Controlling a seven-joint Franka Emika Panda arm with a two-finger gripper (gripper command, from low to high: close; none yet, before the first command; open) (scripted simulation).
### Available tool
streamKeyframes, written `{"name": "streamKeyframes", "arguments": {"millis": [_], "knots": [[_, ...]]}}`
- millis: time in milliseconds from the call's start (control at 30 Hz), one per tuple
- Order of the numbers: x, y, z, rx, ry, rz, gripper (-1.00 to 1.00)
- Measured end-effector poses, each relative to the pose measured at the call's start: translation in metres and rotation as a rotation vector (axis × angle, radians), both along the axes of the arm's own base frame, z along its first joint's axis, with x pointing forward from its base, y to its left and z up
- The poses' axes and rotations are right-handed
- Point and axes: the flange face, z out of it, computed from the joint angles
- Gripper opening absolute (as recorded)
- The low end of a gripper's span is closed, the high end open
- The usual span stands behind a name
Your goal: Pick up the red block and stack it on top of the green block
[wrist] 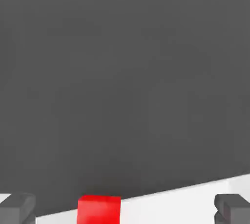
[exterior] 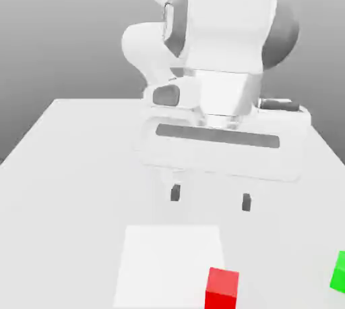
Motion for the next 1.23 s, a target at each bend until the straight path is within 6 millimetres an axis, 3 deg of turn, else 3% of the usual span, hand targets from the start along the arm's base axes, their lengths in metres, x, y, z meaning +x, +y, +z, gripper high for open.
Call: {"name": "streamKeyframes", "arguments": {"millis": [167, 300, 333, 567, 700, 733, 867, 967, 1033, 1100, 1133, 1233], "knots": [[-0.014, 0.016, -0.086, 0.046, 0.128, -0.037, 0.0], [-0.016, 0.018, -0.142, 0.055, 0.147, -0.045, 0.0], [-0.017, 0.019, -0.155, 0.054, 0.148, -0.044, -1.0], [-0.017, 0.019, -0.158, 0.055, 0.148, -0.044, -1.0], [-0.017, 0.019, -0.113, 0.055, 0.148, -0.045, -1.0], [-0.017, 0.028, -0.103, 0.053, 0.15, -0.024, -1.0], [-0.027, 0.128, -0.086, 0.038, 0.16, 0.177, -1.0], [-0.047, 0.203, -0.072, 0.027, 0.161, 0.329, -1.0], [-0.06, 0.243, -0.083, 0.021, 0.159, 0.408, -1.0], [-0.065, 0.254, -0.109, 0.019, 0.158, 0.431, -1.0], [-0.066, 0.256, -0.12, 0.019, 0.159, 0.435, 1.0], [-0.066, 0.256, -0.12, 0.019, 0.159, 0.435, 1.0]]}}
